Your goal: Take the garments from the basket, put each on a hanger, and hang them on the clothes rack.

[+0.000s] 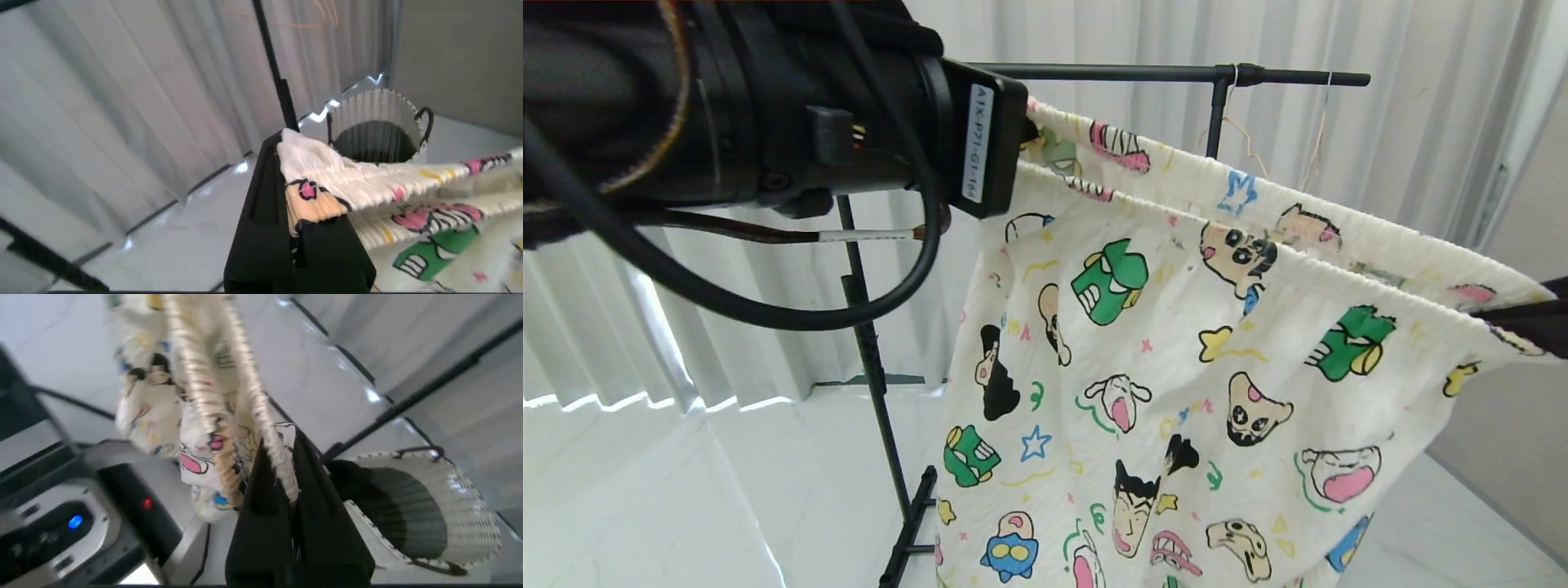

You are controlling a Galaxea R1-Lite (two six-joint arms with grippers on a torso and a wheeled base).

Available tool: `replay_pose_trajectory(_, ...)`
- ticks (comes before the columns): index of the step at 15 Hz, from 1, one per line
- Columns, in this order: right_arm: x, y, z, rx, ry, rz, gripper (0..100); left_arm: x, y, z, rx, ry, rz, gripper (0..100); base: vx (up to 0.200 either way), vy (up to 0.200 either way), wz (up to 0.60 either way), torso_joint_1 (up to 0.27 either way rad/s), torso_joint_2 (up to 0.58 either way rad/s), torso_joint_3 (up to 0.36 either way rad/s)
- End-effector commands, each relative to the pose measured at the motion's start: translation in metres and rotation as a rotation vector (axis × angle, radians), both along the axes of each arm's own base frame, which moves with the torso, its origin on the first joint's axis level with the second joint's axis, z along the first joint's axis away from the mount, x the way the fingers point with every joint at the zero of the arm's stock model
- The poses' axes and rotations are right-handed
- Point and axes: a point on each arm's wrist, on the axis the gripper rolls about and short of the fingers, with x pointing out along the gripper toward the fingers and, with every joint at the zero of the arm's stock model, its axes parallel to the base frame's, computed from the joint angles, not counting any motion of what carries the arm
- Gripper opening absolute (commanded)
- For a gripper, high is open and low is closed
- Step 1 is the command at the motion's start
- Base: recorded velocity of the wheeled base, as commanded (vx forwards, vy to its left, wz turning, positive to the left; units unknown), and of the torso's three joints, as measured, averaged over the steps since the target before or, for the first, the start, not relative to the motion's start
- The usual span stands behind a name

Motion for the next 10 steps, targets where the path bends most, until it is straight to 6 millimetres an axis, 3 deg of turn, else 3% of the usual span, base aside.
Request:
replay_pose_trajectory(1, -0.011, -0.001, 0.002, 0.012, -0.012, 0.053, 0, 0.01, -0.014, -0.013, 0.051, 0.014, -0.016, 0, 0.0, 0.0, 0.0, 0.0, 0.0, 0.0)
replay_pose_trajectory(3, -0.01, -0.001, 0.002, 0.011, -0.016, 0.045, 0, 0.009, -0.012, -0.014, 0.053, 0.019, -0.017, 0, 0.0, 0.0, 0.0, 0.0, 0.0, 0.0)
replay_pose_trajectory(5, 0.0, 0.006, 0.006, 0.027, -0.039, 0.009, 0, -0.007, 0.005, -0.013, 0.069, 0.034, -0.019, 0, 0.0, 0.0, 0.0, 0.0, 0.0, 0.0)
replay_pose_trajectory(10, 0.049, 0.059, 0.027, 0.115, -0.119, -0.007, 0, -0.084, 0.062, -0.023, 0.267, 0.214, -0.149, 0, 0.0, 0.0, 0.0, 0.0, 0.0, 0.0)
